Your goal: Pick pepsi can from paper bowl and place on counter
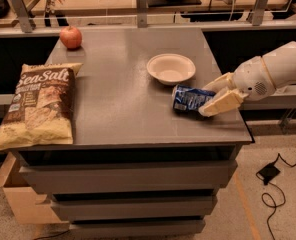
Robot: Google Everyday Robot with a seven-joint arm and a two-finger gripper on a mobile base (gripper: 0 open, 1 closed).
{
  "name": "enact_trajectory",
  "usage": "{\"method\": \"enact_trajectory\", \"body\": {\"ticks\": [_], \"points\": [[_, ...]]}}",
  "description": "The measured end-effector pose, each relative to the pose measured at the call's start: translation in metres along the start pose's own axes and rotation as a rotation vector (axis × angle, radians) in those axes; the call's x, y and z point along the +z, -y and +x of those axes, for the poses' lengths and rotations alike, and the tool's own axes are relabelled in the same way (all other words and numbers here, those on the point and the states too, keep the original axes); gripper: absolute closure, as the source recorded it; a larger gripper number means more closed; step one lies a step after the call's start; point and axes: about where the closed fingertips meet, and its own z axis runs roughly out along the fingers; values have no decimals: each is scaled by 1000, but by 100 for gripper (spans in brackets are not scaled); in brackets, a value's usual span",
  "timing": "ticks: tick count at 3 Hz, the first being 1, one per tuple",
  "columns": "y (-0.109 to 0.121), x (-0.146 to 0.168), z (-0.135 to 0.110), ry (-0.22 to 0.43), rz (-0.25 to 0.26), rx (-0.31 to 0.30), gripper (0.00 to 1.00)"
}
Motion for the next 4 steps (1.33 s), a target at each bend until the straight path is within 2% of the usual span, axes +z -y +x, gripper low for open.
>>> {"method": "enact_trajectory", "body": {"ticks": [2,3,4], "points": [[0,2,-3,-1,-1,-6,14],[-1,-1,-9,-6,9,-23,0],[-1,-5,-12,-9,18,-34,0]]}}
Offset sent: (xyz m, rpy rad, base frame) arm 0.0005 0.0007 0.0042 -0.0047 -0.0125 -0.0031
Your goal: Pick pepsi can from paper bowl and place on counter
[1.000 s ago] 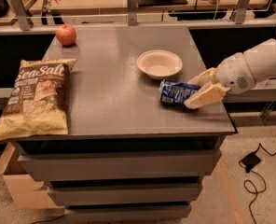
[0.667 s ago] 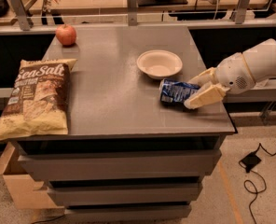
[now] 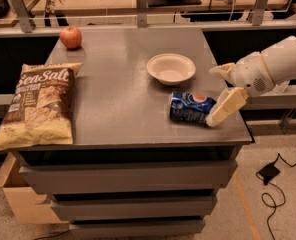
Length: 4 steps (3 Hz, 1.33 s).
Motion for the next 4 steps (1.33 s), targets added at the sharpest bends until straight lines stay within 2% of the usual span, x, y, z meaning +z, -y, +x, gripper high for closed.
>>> {"method": "enact_trajectory", "body": {"ticks": [3,4], "points": [[-1,-47,-7,-2,122,-42,0],[-2,-72,-6,3,188,-44,0]]}}
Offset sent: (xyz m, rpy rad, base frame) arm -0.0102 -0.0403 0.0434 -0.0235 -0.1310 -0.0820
